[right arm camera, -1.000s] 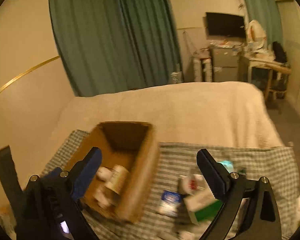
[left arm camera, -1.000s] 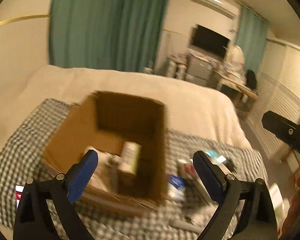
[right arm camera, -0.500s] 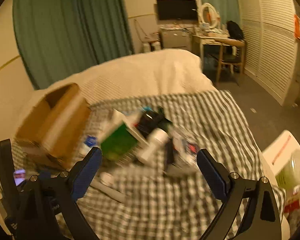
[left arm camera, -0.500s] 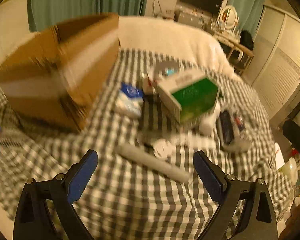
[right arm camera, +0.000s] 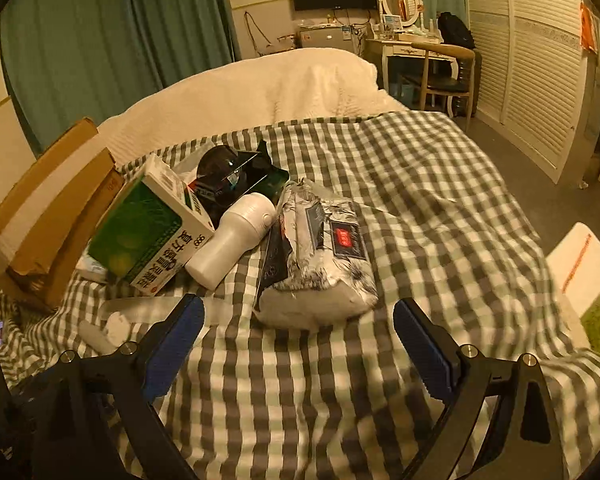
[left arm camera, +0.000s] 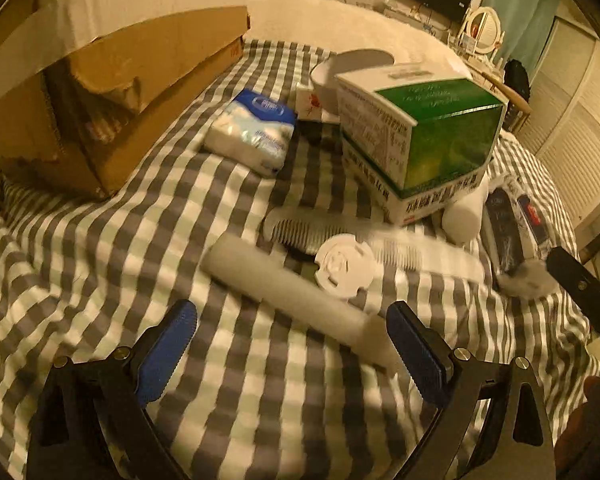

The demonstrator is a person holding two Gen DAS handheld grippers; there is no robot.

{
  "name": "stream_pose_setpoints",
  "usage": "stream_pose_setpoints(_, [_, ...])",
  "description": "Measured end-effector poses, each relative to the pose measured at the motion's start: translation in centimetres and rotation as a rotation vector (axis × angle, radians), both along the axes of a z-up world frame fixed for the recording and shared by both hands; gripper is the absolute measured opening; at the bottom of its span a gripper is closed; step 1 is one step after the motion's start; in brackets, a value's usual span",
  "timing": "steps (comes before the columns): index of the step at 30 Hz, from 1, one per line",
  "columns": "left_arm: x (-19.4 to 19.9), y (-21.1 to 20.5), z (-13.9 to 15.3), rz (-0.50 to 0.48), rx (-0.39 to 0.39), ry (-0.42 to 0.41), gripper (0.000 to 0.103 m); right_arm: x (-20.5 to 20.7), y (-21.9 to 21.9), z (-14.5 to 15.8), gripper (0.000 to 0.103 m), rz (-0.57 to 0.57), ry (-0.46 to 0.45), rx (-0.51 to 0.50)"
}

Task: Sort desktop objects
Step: 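Grasp the white capped tube with the left gripper while the right grasps the floral wipes pack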

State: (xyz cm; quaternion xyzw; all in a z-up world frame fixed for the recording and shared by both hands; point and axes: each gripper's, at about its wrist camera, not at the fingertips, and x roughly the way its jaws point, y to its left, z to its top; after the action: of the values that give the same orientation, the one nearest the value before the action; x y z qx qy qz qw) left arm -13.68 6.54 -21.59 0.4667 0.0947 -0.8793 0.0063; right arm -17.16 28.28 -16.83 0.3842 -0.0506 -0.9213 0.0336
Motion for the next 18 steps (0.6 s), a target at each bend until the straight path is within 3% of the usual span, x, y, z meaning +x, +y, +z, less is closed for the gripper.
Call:
stream_pose_setpoints(1, [-0.2, 0.2, -0.2, -0.003, -0.007, 0.001, 0.096, -0.4, 0.0, -0.2, 0.096, -0.002, 0.013, 0.016])
stream_pose_setpoints(3, [-0.6, 0.7, -0.7, -0.008, -0.036, -0.006, 0.081, -1.2, 0.2, -0.7, 0.096, -0.007, 0.035, 0.037])
stream_pose_setpoints(4, [-0.6, 0.8, -0.8, -0.013, -0.041, -0.001, 0.078, -1.8, 0.3, -0.9, 0.096, -0.010, 0.035, 0.044])
stream_pose_setpoints(11, [0.2, 1.0, -0.4, -0.028, -0.067, 0.036, 0.044, -4.1, 0.9, -3.2, 0.096, -0.009, -0.007, 0.041])
stream_pose_setpoints(13, [0.3, 0.6, -0.6, -0.031, -0.045, 0.018, 0.016, -3.9, 0.8, -3.3, 0.096, 0.005, 0.003, 0.044])
stream_pose_setpoints(15, [0.2, 0.5, -0.5, -0.042, -0.040, 0.006, 0.014, -3.9, 0.5, -3.6, 0.081, 0.013, -0.003, 0.058])
stream_pose_setpoints(16, [0.2, 0.7, -0.4, -0.050, -0.049, 0.006, 0.014, -3.9, 0.5, -3.6, 0.064, 0.023, -0.011, 0.061])
stream_pose_setpoints(18, [0.4, 0.7, -0.3, -0.060, -0.048, 0.007, 0.014, -3.8, 0.4, -3.8, 0.061, 0.029, -0.014, 0.064])
